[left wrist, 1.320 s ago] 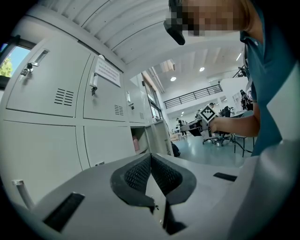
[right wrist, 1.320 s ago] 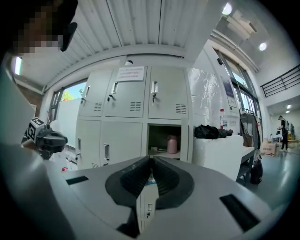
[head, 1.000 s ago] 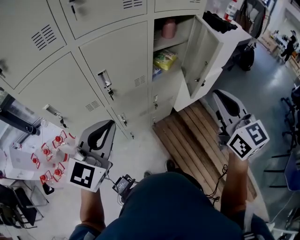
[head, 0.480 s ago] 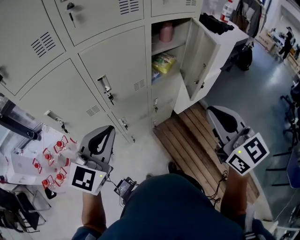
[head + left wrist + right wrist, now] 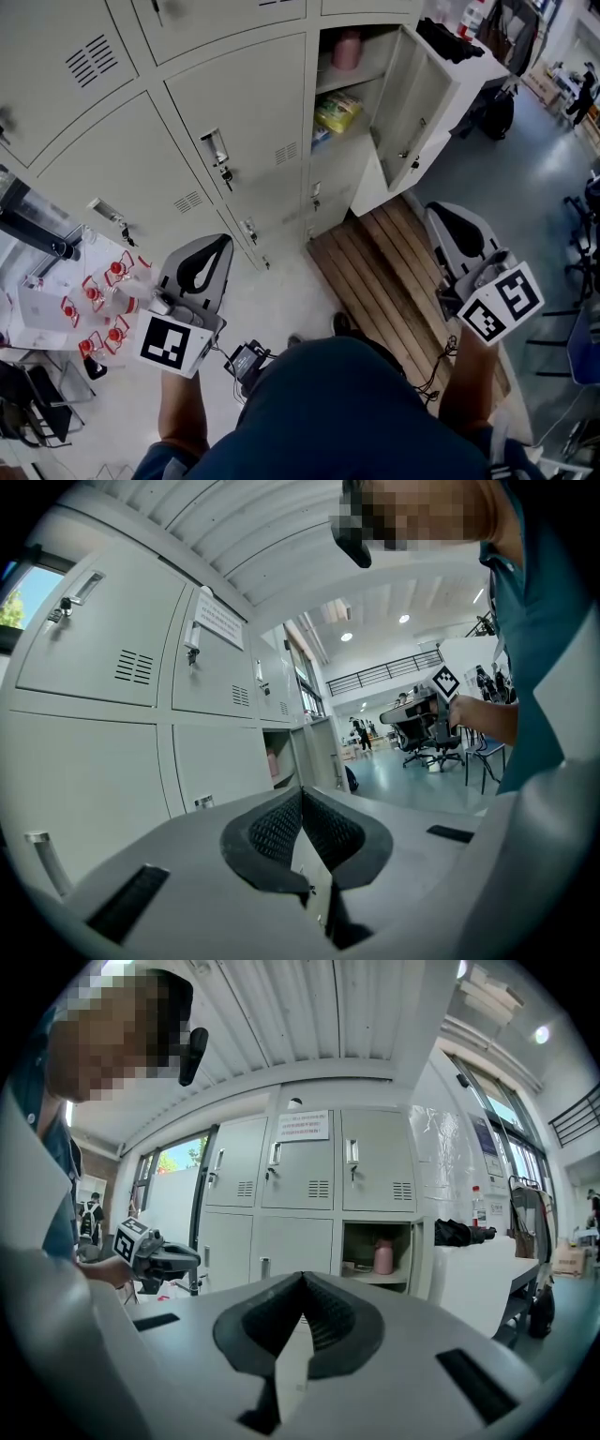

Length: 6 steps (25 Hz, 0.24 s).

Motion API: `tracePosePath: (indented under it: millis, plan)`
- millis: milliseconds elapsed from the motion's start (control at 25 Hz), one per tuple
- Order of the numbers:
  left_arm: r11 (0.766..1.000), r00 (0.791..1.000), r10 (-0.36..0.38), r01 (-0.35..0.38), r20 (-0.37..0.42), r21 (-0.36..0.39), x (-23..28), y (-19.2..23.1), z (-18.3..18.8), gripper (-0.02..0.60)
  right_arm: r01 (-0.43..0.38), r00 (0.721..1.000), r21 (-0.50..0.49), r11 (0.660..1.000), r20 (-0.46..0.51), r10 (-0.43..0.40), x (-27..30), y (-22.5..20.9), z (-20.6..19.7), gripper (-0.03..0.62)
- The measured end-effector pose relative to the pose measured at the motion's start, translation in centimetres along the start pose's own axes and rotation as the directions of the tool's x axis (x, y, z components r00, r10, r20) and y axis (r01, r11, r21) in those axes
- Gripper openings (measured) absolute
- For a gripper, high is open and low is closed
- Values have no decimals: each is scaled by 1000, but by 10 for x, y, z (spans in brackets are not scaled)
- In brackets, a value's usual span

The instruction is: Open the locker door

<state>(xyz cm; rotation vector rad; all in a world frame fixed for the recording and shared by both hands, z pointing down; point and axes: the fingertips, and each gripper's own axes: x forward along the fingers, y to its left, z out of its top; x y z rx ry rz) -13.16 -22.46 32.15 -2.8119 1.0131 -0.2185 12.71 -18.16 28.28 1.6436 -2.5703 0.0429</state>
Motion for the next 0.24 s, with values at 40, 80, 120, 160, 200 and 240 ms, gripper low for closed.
tracePosePath:
  millis: [40,80,120,160,200,240]
  plan:
    - [1000,1000,1,-1,-1,0,0,1,-1,17,1,1000,0,1000,-1,-1,1,0,-1,35]
    - [1000,1000,1,-1,-1,0,0,2,-2,17,2,1000,1,1000,-2,-2,2,-1,-1,35]
    - [1000,1000,1,-1,1,0,1,3,-2,17,4,1000,1,1000,-2,-4,3,-1,-2,35]
    - [1000,1000,1,-1,3,0,2,4,-3,17,6,1000,1,1000,-2,-6,5,-2,-3,35]
    - [1000,1000,0,0,4,2,3,5,-3,17,7,1000,1,1000,-2,-7,6,-3,-3,35]
    - [1000,1000,0,0,5,3,3,6,-4,17,9,1000,1,1000,-2,-9,7,-4,-4,35]
